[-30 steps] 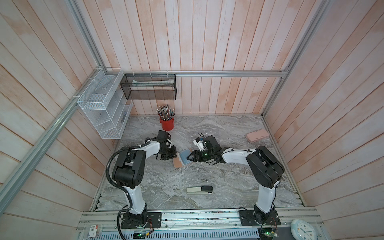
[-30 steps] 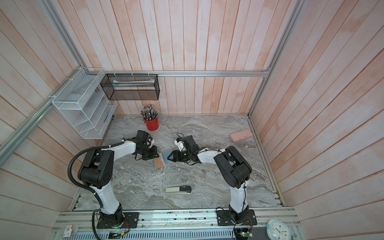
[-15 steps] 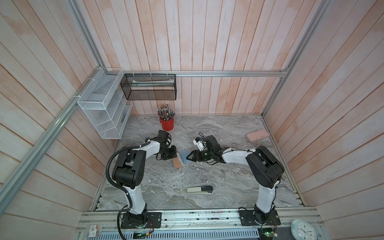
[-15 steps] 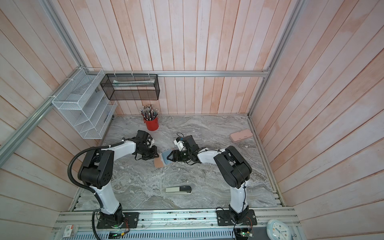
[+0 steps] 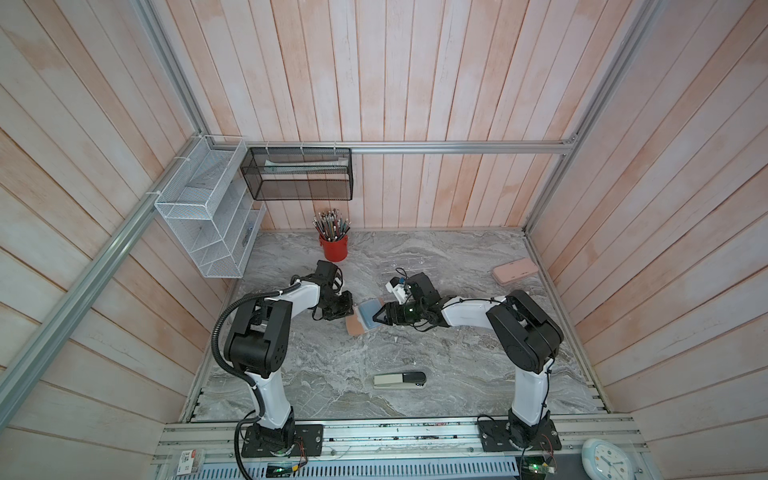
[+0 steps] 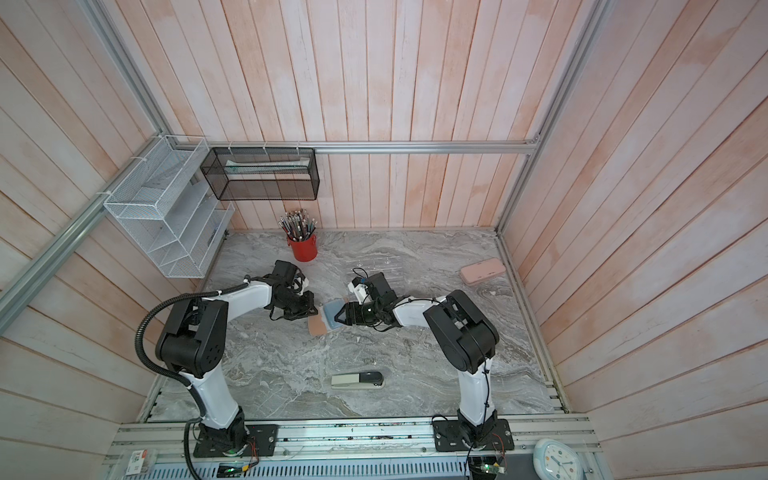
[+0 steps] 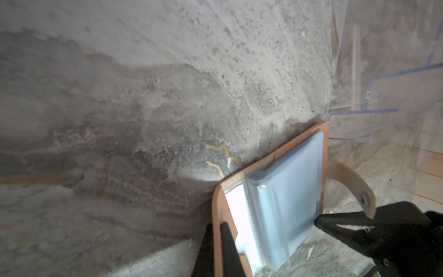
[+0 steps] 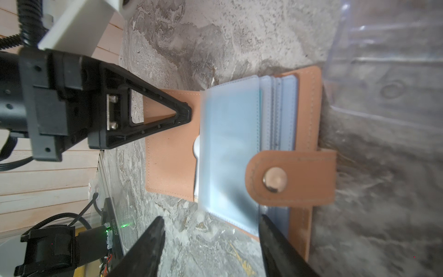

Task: Take the credit cards out of the card holder
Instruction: Open the card holder at the center of the table, then flip over the card slot on the card holder.

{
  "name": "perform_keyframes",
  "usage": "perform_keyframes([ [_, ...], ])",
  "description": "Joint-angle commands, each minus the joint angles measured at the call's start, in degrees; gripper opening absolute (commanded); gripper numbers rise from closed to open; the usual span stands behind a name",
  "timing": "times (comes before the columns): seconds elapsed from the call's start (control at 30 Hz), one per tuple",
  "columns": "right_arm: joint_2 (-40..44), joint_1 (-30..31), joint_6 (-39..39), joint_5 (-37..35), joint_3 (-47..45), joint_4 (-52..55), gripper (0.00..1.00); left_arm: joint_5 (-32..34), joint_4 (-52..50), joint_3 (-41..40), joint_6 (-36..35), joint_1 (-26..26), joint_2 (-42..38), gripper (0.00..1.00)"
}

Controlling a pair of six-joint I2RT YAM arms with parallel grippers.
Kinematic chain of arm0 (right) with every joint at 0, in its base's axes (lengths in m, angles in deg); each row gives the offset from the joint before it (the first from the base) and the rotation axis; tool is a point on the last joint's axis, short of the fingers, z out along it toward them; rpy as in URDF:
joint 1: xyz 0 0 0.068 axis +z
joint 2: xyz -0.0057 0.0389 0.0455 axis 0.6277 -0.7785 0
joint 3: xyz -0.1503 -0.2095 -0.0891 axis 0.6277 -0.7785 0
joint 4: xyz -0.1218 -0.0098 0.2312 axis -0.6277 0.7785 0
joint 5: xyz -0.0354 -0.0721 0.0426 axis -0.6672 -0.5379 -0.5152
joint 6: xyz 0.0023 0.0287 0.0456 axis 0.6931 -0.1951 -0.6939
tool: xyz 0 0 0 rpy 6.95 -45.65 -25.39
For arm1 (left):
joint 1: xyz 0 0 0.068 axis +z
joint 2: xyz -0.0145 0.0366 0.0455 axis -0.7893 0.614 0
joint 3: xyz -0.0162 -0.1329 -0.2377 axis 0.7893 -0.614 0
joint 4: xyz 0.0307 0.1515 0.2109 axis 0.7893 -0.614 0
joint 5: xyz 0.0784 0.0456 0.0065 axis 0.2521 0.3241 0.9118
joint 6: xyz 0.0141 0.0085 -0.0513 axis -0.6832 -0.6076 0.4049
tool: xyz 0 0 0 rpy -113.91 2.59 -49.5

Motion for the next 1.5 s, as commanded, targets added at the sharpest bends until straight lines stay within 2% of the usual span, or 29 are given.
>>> perform_keyframes([
  [0.0,-1.4,-0.5,1.4,-2.0,0.3,1.3,0.64,3.1,-1.8,0.4,-1.3,0.1,0.9,0.0],
  [0.33,-1.3,-1.3,1.5,-1.5,-0.2,1.0,0.64,3.1,-1.7,0.3,-1.2,0.0,1.0,0.0],
  [1.13,0.3,2.1,1.9,-2.5,2.6,1.9,0.61,2.5,-1.2,0.1,-0.8,0.1,1.3,0.0],
  [1.27,0.8,2.5,0.6,-1.8,3.0,0.6,0.57,1.8,-0.7,-0.3,-0.5,0.1,1.3,0.0],
  [1.47,1.2,2.6,1.4,-2.9,4.2,2.1,0.57,1.8,-0.6,-0.5,-0.4,0.1,1.1,0.0],
])
